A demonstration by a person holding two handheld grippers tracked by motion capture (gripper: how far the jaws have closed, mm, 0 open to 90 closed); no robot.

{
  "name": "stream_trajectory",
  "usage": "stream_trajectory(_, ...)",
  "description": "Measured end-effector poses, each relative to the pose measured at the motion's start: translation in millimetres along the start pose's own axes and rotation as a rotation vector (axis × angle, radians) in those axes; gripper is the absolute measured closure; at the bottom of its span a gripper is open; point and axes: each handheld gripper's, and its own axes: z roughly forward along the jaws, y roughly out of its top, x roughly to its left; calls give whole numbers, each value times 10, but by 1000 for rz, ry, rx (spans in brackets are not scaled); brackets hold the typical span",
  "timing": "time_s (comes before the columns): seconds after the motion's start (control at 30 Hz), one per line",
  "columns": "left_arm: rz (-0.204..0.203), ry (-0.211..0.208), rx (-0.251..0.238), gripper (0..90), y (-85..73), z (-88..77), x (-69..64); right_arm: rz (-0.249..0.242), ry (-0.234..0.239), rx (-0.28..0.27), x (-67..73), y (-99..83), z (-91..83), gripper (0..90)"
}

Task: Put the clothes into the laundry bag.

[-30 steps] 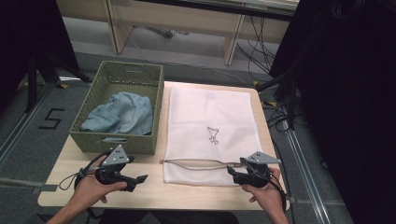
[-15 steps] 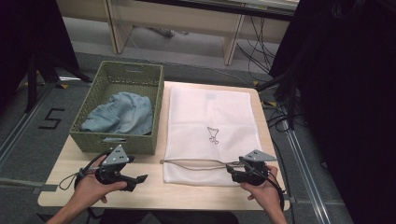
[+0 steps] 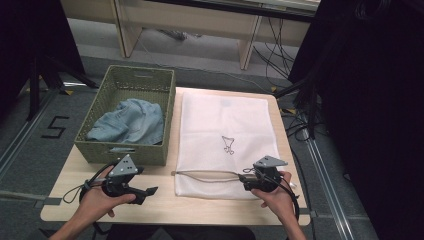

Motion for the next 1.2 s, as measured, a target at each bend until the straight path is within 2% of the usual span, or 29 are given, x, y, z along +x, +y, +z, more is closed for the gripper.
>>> stream_trajectory(0.03, -2, 2, 0, 178, -1, -1, 1, -42, 4, 9, -17, 27, 54, 311)
stream_trajectory(0.07, -25, 8, 0, 178, -3, -2, -12, -24, 8, 20, 3, 34, 70, 313)
stream_trajectory(0.2, -2, 7, 1, 178, 1, -7, -1, -56, 14, 34, 32, 73, 180, 317)
stream_trajectory(0.27, -10, 4, 0, 178, 2, -7, -6, -78, 18, 31, 49, 95, 241, 319)
stream_trajectory(0.37, -14, 4, 0, 178, 3, -4, -7, -114, 29, 60, 85, 127, 315, 325)
stream_trajectory(0.4, 5, 3, 15, 178, 6, -16, 5, -121, 30, 70, 98, 132, 339, 328)
stream_trajectory(0.43, 5, 3, 15, 178, 6, -16, 5, -147, 24, 73, 113, 136, 387, 330)
stream_trajectory(0.53, -8, 7, 3, 178, 3, -12, -5, -165, 29, 104, 137, 147, 436, 335)
stream_trajectory(0.6, -12, 9, -1, 178, 2, -11, -5, -185, 6, 123, 143, 166, 500, 352)
stream_trajectory(0.67, 5, 6, 5, 178, 4, -16, 6, -186, -6, 130, 135, 181, 529, 374)
stream_trajectory(0.7, -14, 9, -2, 178, 2, -10, -7, -176, -10, 133, 137, 185, 541, 394)
stream_trajectory(0.73, -16, 10, -1, 178, 3, -11, -11, -193, -6, 134, 123, 188, 551, 411)
stream_trajectory(0.83, -8, 5, -4, 178, 2, -9, -5, -198, 3, 143, 125, 192, 569, 471)
stream_trajectory(0.87, -20, 5, -4, 178, 2, -9, -9, -202, 4, 141, 125, 192, 573, 483)
stream_trajectory(1.0, -1, -1, 4, 178, 12, -25, 2, -198, 1, 139, 118, 198, 578, 501)
stream_trajectory(1.03, -8, 8, -18, 177, 16, -25, 0, -201, 5, 144, 103, 197, 579, 518)
stream_trajectory(1.13, 1, 22, -7, 177, 23, -51, 20, -197, 13, 142, 80, 194, 582, 622)
stream_trajectory(1.17, 20, 17, -4, 176, 34, -64, 43, -191, 15, 137, 74, 203, 570, 661)
stream_trajectory(1.2, 20, 17, -4, 175, 34, -64, 43, -192, 0, 126, 69, 212, 558, 697)
